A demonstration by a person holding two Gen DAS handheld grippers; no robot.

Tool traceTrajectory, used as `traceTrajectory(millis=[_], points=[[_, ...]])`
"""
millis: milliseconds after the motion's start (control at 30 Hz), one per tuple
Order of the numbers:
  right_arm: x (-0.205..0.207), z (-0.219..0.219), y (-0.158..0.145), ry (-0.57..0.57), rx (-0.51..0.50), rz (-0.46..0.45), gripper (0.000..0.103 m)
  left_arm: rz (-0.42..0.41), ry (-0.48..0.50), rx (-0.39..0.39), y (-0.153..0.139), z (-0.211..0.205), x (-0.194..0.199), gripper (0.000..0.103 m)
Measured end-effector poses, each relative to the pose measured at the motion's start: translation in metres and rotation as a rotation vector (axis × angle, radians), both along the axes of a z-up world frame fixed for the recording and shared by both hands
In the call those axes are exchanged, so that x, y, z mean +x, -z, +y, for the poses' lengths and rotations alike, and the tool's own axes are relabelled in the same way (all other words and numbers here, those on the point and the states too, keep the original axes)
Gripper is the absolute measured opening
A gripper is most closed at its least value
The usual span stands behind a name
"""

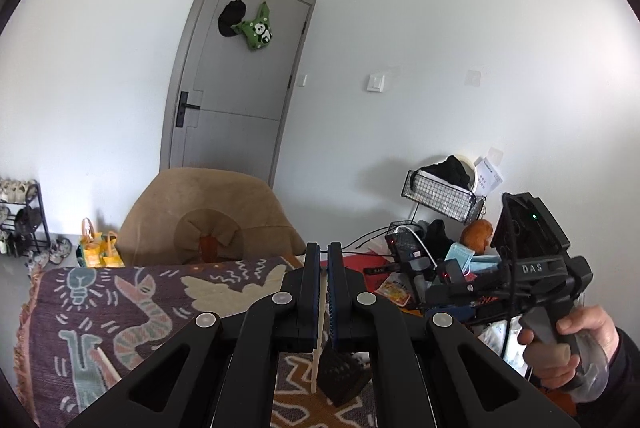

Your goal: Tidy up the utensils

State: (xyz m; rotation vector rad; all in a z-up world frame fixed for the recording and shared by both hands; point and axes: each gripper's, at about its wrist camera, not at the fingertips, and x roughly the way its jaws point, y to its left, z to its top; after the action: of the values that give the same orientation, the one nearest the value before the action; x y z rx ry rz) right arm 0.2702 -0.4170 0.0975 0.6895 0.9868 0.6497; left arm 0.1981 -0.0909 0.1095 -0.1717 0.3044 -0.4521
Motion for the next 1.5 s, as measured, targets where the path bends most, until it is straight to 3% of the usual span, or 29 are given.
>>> traceTrajectory(millis=[400, 667, 900, 933, 967, 1000, 1033, 1067, 1100, 1167, 1267, 1333, 1500], points=[[-0.043, -0.035, 0.011, 0.070, -0.012, -0.196, 0.080, -0.013, 0.038, 0.000, -0.006, -0.043, 0.033, 0.003], [-0.059, -0.063, 0.028, 0.146, -0.002, -0.222, 0.080, -0.014, 0.063, 0.052, -0.003, -0.076, 0.046, 0.003], [-0.064, -0.066, 0.040, 0.159, -0.013, -0.225, 0.080, 0.089, 0.127, 0.061, 0.015, -0.093, 0.060, 0.005], [-0.065, -0.064, 0.041, 0.156, -0.015, -0.228, 0.080, 0.106, 0.133, 0.053, 0.017, -0.091, 0.061, 0.007], [-0.066, -0.063, 0.043, 0.154, -0.015, -0.230, 0.080, 0.128, 0.135, 0.042, 0.019, -0.088, 0.062, 0.016], [-0.067, -0.061, 0.044, 0.153, -0.017, -0.234, 0.080, 0.140, 0.135, 0.036, 0.020, -0.085, 0.061, 0.035], [-0.069, -0.059, 0.046, 0.154, -0.022, -0.240, 0.080, 0.146, 0.129, 0.029, 0.021, -0.082, 0.059, 0.047], [-0.070, -0.056, 0.046, 0.153, -0.027, -0.245, 0.080, 0.133, 0.124, 0.018, 0.021, -0.077, 0.053, 0.069], [-0.072, -0.054, 0.047, 0.150, -0.032, -0.250, 0.080, 0.116, 0.121, 0.015, 0.021, -0.073, 0.048, 0.081], [-0.075, -0.049, 0.049, 0.145, -0.037, -0.259, 0.080, 0.092, 0.102, 0.029, 0.021, -0.066, 0.037, 0.083], [-0.080, -0.039, 0.052, 0.137, -0.051, -0.271, 0.082, 0.116, 0.079, 0.033, 0.027, -0.050, 0.028, 0.084], [-0.084, -0.033, 0.054, 0.131, -0.056, -0.276, 0.090, 0.134, 0.049, 0.048, 0.033, -0.038, 0.021, 0.084], [-0.093, -0.017, 0.057, 0.126, -0.094, -0.275, 0.090, 0.184, -0.004, 0.059, 0.052, -0.007, 0.002, 0.084]])
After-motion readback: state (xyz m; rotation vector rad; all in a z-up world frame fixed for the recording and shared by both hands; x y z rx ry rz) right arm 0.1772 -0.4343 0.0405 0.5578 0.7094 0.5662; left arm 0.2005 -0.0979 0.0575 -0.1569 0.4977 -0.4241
